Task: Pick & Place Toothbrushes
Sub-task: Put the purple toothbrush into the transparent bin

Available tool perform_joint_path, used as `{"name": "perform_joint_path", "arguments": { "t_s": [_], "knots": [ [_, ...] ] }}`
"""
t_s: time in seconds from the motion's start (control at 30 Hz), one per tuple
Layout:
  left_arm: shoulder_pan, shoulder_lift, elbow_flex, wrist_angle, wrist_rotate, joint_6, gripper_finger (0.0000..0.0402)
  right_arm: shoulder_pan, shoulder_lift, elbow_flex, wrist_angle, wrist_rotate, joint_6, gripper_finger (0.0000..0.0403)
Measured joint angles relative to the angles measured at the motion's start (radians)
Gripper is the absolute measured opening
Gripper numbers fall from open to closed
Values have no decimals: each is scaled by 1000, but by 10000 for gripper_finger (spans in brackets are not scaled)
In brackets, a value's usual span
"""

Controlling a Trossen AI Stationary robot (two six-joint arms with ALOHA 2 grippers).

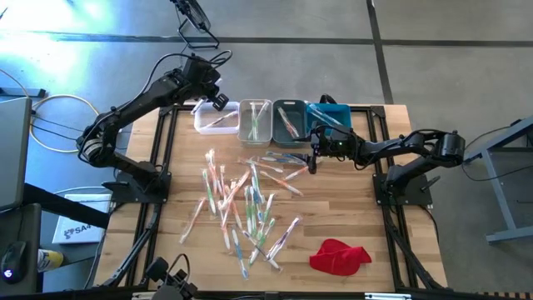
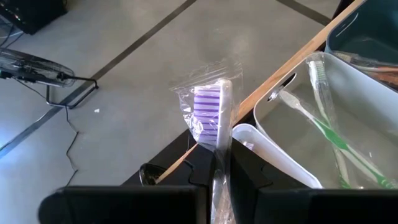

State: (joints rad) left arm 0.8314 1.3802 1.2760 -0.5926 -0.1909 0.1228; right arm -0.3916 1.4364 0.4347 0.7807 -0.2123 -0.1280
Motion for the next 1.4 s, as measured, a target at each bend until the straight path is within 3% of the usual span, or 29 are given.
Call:
{"name": "perform_joint_path", "arguments": {
  "t_s": [0.23, 0.7, 1.4],
  "knots": [
    [0, 17, 0, 2, 7, -22, 25, 0, 0, 0, 0, 0, 0, 261],
    [0, 213, -1, 27, 17, -23, 25, 0, 0, 0, -8, 0, 0, 261],
    [0, 383, -1, 77, 13, -23, 25, 0, 0, 0, -17, 1, 0, 261]
  ]
}}
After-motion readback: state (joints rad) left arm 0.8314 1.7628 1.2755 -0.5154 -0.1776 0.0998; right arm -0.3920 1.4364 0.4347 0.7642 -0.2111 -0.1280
